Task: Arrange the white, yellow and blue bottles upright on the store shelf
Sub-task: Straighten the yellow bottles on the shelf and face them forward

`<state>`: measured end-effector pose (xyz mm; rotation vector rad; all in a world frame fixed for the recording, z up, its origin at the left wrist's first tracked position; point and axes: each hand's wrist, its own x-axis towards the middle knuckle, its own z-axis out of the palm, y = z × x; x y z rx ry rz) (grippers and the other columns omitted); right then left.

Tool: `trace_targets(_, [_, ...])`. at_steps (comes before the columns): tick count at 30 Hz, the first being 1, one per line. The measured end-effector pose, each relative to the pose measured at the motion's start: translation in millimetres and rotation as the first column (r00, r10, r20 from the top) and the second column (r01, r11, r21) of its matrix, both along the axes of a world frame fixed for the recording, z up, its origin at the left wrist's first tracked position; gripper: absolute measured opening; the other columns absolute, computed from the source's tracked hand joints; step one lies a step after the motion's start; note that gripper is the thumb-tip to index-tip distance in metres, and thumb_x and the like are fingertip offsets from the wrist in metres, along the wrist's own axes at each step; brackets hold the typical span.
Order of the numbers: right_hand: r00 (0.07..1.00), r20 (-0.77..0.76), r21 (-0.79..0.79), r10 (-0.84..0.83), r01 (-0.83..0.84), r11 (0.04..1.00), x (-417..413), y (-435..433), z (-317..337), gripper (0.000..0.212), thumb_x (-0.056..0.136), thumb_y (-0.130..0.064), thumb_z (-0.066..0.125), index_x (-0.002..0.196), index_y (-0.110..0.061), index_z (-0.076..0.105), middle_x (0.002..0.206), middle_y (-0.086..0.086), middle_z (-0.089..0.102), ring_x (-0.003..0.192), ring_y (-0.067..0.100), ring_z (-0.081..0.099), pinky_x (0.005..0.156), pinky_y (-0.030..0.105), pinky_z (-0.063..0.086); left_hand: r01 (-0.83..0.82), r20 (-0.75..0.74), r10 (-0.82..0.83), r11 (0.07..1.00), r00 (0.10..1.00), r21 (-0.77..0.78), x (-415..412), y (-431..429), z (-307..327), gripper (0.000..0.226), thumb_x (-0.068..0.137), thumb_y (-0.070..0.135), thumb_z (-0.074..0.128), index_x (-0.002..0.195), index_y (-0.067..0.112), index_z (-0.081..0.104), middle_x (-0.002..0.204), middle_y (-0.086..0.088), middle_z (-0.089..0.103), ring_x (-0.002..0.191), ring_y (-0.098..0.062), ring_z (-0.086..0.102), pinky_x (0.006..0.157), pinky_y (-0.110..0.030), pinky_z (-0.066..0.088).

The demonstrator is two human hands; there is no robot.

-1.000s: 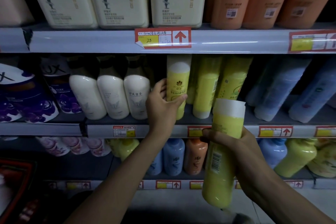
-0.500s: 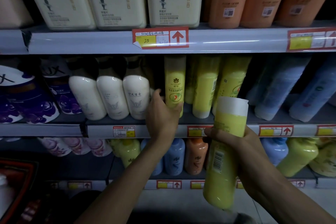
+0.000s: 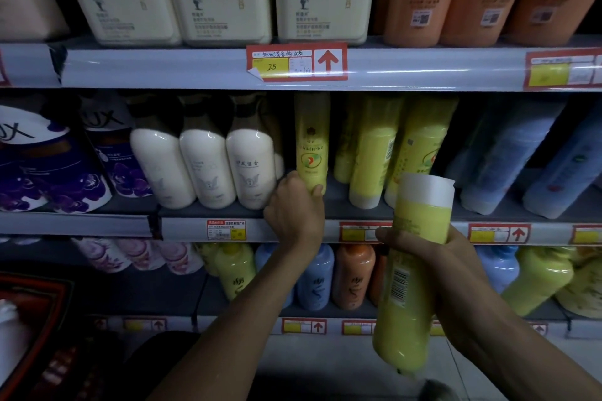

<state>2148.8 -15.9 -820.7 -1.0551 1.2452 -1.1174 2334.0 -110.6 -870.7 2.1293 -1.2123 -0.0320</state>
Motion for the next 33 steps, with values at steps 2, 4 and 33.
trace_targets(2, [1.000,0.003,0.006,-0.001,0.001,1.000,0,0,0,0.029,0.077,-0.012,0.084,0.103,-0.011,0.071,0.084,0.013,0.078,0.072,0.025,0.073,0.070,0.044,0.061,0.007,0.041,-0.008,1.000,0.999,0.028,1,-5,1,0.036,0.097,0.049,0.067,0.114,0.017,0.065,0.110,-0.007,0.074,0.102,-0.032,0.071,0.078,-0.039,0.051])
trace_targets(4, [1.000,0.009,0.008,0.003,-0.003,1.000,-1,-1,0,0.027,0.077,-0.012,0.084,0.101,-0.012,0.071,0.079,0.009,0.077,0.067,0.021,0.072,0.066,0.041,0.061,0.005,0.068,-0.009,0.998,0.998,0.063,2,-10,3,0.037,0.098,0.049,0.064,0.114,0.015,0.067,0.111,-0.009,0.074,0.102,-0.033,0.071,0.076,-0.039,0.049])
trace_targets(33, [0.998,-0.050,0.013,0.047,-0.046,0.999,-1,-12,-7,0.033,0.074,-0.017,0.086,0.102,-0.016,0.070,0.087,0.011,0.079,0.087,0.034,0.076,0.079,0.052,0.064,-0.065,-0.135,0.072,0.997,0.988,0.049,-7,-34,0,0.045,0.094,0.054,0.068,0.103,0.011,0.070,0.111,-0.013,0.073,0.103,-0.037,0.070,0.074,-0.038,0.041])
